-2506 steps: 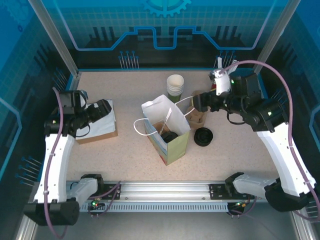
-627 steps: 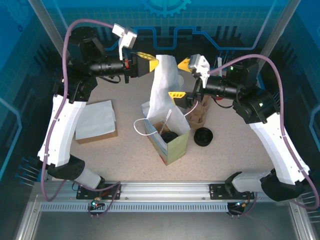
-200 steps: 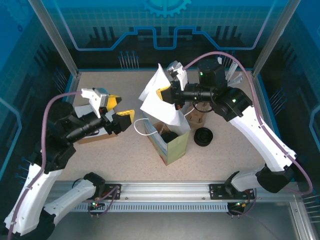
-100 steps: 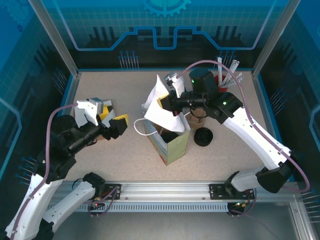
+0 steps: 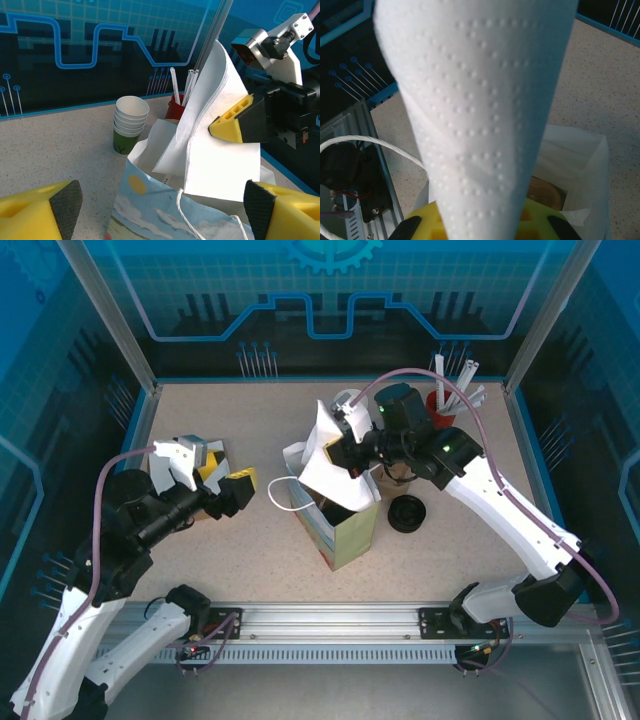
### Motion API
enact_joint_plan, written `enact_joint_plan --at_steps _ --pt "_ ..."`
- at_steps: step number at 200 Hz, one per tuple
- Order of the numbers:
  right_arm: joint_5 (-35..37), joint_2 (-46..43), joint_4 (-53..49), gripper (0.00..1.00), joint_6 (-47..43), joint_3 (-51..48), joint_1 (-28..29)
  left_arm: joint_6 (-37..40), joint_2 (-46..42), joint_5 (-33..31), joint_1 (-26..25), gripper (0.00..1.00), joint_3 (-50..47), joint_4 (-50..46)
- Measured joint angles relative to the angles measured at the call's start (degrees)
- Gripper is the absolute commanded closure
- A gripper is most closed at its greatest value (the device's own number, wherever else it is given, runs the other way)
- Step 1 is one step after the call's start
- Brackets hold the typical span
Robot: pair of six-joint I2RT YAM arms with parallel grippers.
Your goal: Pack the takeout coffee
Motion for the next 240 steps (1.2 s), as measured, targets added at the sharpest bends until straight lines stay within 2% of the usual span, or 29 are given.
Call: enact_joint_plan --at_steps 74,240 --pt "6.16 2.86 -4.31 1.00 -3.32 0.00 1.79 0.00 0.17 -0.02 0.00 0.13 0.00 -0.04" --pt "12.26 14.58 -13.35 0.98 -7.23 3.82 7.02 0.00 0.66 -0.44 0.02 0.13 0.00 -0.90"
